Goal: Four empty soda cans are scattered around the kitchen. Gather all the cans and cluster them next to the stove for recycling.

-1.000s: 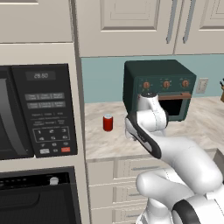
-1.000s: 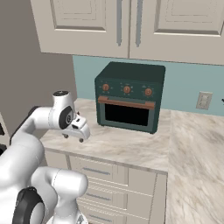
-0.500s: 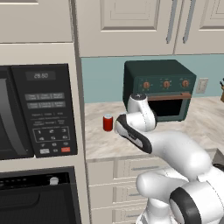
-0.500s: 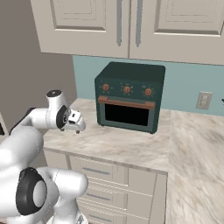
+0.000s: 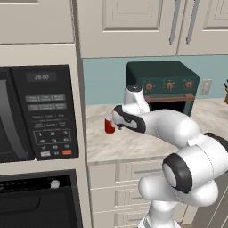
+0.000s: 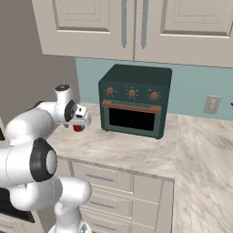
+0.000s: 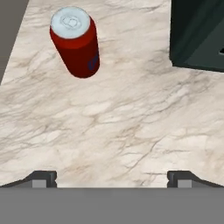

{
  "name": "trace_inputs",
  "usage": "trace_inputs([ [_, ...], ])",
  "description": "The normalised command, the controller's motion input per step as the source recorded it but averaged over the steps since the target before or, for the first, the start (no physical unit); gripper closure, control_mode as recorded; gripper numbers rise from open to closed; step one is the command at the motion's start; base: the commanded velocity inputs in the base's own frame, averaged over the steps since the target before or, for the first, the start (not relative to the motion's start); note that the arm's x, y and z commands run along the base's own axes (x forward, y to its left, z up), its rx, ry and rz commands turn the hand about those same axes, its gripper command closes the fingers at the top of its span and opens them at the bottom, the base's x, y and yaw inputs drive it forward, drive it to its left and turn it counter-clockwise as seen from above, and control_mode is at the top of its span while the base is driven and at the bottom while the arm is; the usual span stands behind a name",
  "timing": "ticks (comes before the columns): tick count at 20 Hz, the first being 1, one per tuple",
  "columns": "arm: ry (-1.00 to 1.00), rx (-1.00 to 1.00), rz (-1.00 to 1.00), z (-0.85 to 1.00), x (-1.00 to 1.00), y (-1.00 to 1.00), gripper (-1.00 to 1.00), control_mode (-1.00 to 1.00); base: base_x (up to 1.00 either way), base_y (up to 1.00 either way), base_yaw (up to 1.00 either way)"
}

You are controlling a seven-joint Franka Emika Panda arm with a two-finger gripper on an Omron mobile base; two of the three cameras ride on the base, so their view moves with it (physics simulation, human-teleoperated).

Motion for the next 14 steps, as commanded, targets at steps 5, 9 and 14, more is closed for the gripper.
trace_inputs([
  [5, 0.09, -0.06, 0.06, 0.20, 0.40, 0.37, -1.00, -1.00, 0.00, 0.00, 0.00],
  [9, 0.04, -0.01, 0.01, 0.02, 0.28, 0.19, -1.00, -1.00, 0.00, 0.00, 0.00],
  [14, -0.05, 0.00, -0.01, -0.06, 0.13, 0.03, -1.00, -1.00, 0.00, 0.00, 0.00],
])
